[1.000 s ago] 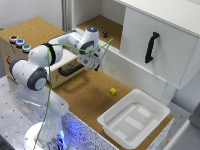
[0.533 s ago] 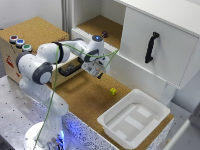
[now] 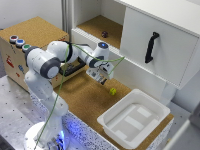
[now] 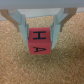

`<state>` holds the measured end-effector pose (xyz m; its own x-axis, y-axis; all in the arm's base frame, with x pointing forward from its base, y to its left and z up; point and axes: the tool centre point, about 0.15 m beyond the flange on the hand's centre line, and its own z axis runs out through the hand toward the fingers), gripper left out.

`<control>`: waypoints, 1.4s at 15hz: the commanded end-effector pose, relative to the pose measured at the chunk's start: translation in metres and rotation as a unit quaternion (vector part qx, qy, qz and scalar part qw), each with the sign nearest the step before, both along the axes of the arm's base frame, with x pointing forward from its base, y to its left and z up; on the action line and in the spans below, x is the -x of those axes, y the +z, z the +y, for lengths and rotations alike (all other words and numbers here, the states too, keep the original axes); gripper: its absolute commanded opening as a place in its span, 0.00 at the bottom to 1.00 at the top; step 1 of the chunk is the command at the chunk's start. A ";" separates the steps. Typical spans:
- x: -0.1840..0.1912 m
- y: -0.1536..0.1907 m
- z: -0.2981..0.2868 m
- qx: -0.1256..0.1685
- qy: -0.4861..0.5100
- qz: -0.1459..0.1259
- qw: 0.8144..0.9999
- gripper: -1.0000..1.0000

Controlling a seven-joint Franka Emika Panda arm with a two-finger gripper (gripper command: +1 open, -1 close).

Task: Place the pink block on the table

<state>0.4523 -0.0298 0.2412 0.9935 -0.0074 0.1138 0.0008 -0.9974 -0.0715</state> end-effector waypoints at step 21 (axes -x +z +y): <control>-0.006 0.010 0.001 0.011 -0.021 0.044 0.999 1.00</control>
